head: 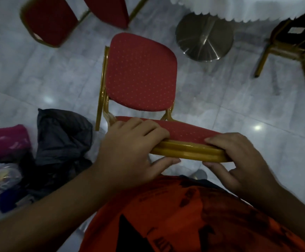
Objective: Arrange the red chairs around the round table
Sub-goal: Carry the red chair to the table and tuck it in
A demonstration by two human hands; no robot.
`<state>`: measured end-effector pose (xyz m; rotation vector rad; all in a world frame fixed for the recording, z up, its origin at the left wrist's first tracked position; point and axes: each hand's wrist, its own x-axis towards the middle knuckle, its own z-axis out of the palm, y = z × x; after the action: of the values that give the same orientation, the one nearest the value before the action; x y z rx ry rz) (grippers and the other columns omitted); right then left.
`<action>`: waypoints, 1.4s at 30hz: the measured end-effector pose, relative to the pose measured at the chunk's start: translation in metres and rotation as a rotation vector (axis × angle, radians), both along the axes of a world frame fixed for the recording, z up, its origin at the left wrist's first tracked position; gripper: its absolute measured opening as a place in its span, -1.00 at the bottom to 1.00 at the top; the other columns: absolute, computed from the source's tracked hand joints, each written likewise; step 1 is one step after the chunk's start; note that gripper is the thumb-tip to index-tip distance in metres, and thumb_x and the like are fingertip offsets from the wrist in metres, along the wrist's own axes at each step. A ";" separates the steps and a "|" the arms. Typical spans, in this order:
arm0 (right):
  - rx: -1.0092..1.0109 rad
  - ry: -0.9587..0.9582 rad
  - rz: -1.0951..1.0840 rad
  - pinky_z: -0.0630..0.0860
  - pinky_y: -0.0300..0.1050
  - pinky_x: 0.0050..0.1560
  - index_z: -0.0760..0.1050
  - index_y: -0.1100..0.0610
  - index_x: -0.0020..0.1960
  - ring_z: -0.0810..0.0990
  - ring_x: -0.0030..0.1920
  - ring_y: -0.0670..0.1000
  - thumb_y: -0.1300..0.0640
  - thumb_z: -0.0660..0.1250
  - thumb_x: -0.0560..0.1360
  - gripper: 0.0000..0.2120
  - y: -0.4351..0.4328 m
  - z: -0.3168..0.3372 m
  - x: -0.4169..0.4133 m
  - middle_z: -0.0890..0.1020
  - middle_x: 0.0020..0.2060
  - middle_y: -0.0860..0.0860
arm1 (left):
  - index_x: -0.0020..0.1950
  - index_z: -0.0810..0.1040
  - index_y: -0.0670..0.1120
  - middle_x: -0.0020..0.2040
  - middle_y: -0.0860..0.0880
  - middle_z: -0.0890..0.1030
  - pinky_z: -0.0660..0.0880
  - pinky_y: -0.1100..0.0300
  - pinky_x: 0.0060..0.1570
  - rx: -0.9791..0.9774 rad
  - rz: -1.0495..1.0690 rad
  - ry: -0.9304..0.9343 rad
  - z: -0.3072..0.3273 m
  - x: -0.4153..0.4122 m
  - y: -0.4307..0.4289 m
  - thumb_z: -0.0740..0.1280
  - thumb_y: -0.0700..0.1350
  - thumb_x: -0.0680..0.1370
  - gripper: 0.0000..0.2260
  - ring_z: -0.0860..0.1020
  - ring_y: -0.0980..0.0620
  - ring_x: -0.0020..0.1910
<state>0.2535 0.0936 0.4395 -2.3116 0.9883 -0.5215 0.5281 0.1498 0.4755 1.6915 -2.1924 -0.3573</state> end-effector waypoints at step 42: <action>-0.109 0.206 -0.348 0.36 -0.05 0.01 0.57 -0.06 0.08 0.50 -0.01 -0.05 -0.37 0.15 0.54 -0.55 -0.030 -0.005 0.010 0.57 -0.02 -0.13 | -0.04 0.60 0.06 -0.08 0.17 0.55 0.39 -0.06 0.02 0.014 0.020 0.256 -0.044 -0.031 -0.074 0.32 0.24 0.45 -0.71 0.51 0.09 -0.04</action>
<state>0.2634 0.0639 0.4346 -2.3336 1.5115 -0.4892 0.4970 0.0759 0.4314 1.5762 -1.9901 -0.5523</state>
